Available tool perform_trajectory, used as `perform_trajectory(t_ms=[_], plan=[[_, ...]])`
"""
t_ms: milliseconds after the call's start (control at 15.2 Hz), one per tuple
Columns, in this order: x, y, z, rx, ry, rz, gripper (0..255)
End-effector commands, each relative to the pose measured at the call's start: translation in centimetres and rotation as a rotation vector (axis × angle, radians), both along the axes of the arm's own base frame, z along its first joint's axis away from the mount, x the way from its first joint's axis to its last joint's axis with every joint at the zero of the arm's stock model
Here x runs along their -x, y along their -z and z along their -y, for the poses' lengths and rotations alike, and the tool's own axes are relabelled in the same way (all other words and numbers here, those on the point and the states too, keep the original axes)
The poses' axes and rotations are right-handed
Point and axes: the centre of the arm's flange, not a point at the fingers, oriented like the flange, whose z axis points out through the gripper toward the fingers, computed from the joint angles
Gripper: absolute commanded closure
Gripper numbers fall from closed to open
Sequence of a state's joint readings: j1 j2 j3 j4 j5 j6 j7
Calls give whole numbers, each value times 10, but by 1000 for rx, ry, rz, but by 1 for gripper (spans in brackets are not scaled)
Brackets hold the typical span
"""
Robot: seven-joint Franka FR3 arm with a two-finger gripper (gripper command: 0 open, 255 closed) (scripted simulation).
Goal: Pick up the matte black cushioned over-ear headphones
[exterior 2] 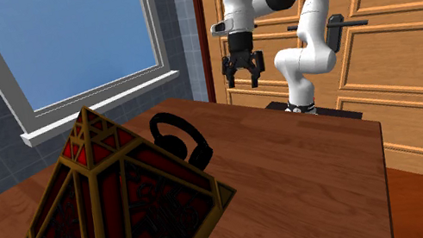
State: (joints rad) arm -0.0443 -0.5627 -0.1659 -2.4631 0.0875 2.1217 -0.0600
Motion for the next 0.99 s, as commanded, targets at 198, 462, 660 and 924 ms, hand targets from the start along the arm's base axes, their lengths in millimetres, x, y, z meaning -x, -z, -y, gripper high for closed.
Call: perform_trajectory(t_ms=[198, 462, 660, 924], plan=[[-37, 28, 34, 18, 14, 103, 0], [-68, 45, 61, 31, 24, 182, 0], [-91, 56, 81, 40, 32, 242, 0], [-124, 67, 109, 53, 43, 321, 0]])
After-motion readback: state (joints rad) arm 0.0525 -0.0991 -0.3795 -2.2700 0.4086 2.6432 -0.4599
